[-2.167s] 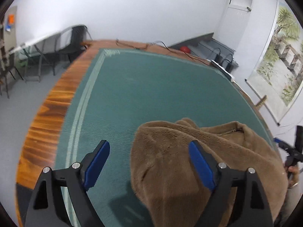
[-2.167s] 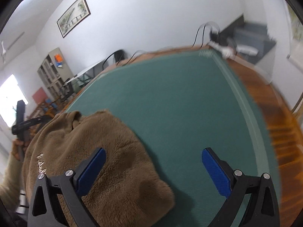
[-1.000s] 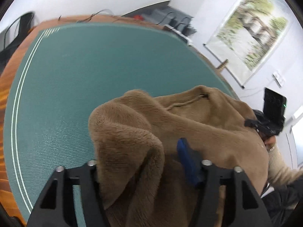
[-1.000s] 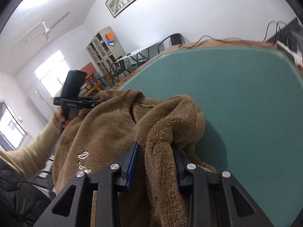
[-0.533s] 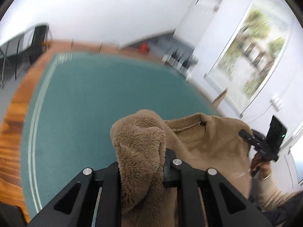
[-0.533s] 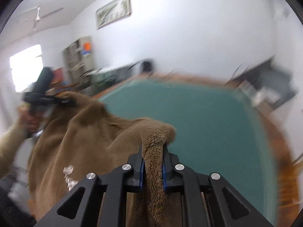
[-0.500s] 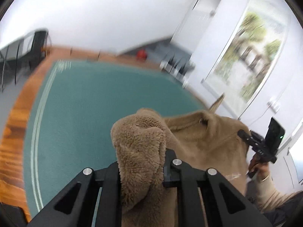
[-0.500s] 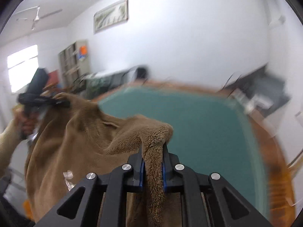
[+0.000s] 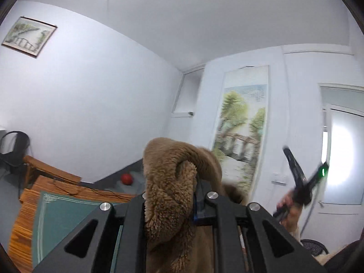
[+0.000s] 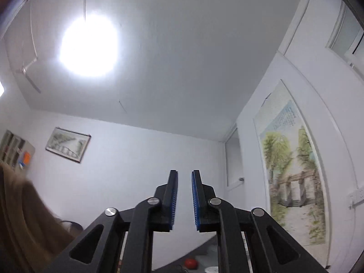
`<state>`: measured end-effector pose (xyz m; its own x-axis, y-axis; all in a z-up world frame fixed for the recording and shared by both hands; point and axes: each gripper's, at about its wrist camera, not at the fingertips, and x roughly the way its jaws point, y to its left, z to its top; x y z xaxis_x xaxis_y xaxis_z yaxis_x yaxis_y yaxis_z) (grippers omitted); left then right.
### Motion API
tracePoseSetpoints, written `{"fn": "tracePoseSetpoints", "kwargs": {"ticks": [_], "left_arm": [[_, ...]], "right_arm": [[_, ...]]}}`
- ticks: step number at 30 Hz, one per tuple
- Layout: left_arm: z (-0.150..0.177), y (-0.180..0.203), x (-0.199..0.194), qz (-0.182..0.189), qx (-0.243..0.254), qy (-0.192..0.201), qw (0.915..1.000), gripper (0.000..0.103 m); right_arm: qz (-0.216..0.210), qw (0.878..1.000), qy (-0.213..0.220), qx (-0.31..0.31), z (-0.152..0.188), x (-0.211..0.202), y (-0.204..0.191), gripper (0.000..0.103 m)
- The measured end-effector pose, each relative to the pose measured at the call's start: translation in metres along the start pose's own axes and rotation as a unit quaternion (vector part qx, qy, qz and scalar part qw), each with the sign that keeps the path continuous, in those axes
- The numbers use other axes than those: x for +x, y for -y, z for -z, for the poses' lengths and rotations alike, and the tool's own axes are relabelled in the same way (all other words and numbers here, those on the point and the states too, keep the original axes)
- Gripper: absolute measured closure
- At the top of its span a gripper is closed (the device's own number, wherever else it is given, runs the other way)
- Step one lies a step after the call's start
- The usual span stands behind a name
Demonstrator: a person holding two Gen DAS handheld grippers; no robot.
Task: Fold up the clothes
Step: 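Raise the sweatshirt high with both grippers to shake it open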
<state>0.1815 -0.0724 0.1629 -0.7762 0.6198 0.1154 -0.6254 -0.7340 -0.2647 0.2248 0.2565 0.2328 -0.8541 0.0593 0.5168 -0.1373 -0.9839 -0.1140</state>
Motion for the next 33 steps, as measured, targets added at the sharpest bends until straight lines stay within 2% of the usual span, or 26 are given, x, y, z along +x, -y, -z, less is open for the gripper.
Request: {"fn": "tracePoseSetpoints", "kwargs": {"ticks": [2,4,5,6,8,11,13,15,20,22,24,25,26,28,29,30,32,33], "left_arm": [[0.012,0.005,0.004,-0.007,0.002,-0.023,0.9997,0.087],[0.023,0.001,0.006,-0.022,0.001,-0.038,0.999,0.087],[0.028,-0.004,0.005,-0.033,0.002,-0.042,0.9986,0.087],[0.03,-0.009,0.002,-0.044,0.002,-0.043,0.9981,0.087],[0.027,-0.024,-0.012,-0.059,0.005,-0.033,0.9977,0.087],[0.017,-0.032,-0.031,-0.065,0.013,-0.016,0.9977,0.087],[0.013,-0.028,-0.036,-0.067,0.024,-0.015,0.9974,0.087],[0.012,-0.024,-0.036,-0.067,0.034,-0.02,0.997,0.087],[0.013,-0.011,-0.039,-0.064,0.051,-0.02,0.9965,0.087],[0.012,-0.011,-0.04,-0.064,0.049,-0.019,0.9966,0.087],[0.01,-0.009,-0.033,-0.067,0.044,-0.021,0.9966,0.087],[0.009,-0.01,-0.031,-0.071,0.041,-0.023,0.9963,0.087],[0.008,-0.011,-0.029,-0.076,0.038,-0.026,0.9961,0.087],[0.007,-0.015,-0.025,-0.085,0.031,-0.032,0.9954,0.087],[0.006,-0.017,-0.023,-0.088,0.026,-0.033,0.9952,0.087],[0.005,-0.02,-0.022,-0.09,0.021,-0.033,0.9952,0.087],[0.003,-0.023,-0.021,-0.095,0.013,-0.029,0.9949,0.087],[0.002,-0.024,-0.021,-0.099,0.011,-0.025,0.9947,0.087]], "right_arm": [[-0.045,0.999,-0.011,0.026,-0.02,0.002,0.001,0.088],[-0.093,0.994,-0.045,0.033,-0.011,0.003,-0.009,0.074],[-0.12,0.99,-0.068,0.028,-0.002,0.004,-0.016,0.033],[-0.135,0.986,-0.093,0.017,0.016,0.0,-0.025,0.0],[-0.166,0.976,-0.142,-0.004,0.052,-0.007,-0.044,0.0],[-0.195,0.952,-0.234,0.009,0.116,-0.024,-0.058,0.0],[-0.237,0.926,-0.292,0.044,0.157,-0.033,-0.064,0.0],[-0.273,0.899,-0.337,0.053,0.184,-0.038,-0.073,0.0],[-0.344,0.844,-0.409,0.047,0.233,-0.022,-0.071,0.0],[-0.393,0.798,-0.45,0.087,0.261,-0.007,-0.074,0.0],[-0.426,0.756,-0.478,0.134,0.287,0.0,-0.08,0.0],[-0.438,0.742,-0.485,0.148,0.298,0.003,-0.082,0.0],[-0.446,0.738,-0.482,0.154,0.301,0.001,-0.086,0.005],[-0.455,0.735,-0.477,0.155,0.302,-0.003,-0.095,0.035],[-0.458,0.736,-0.475,0.151,0.3,-0.006,-0.1,0.065],[-0.46,0.737,-0.472,0.147,0.298,-0.008,-0.105,0.073],[-0.457,0.748,-0.465,0.12,0.288,-0.013,-0.109,0.08],[-0.445,0.762,-0.459,0.105,0.281,-0.018,-0.116,0.084]]}}
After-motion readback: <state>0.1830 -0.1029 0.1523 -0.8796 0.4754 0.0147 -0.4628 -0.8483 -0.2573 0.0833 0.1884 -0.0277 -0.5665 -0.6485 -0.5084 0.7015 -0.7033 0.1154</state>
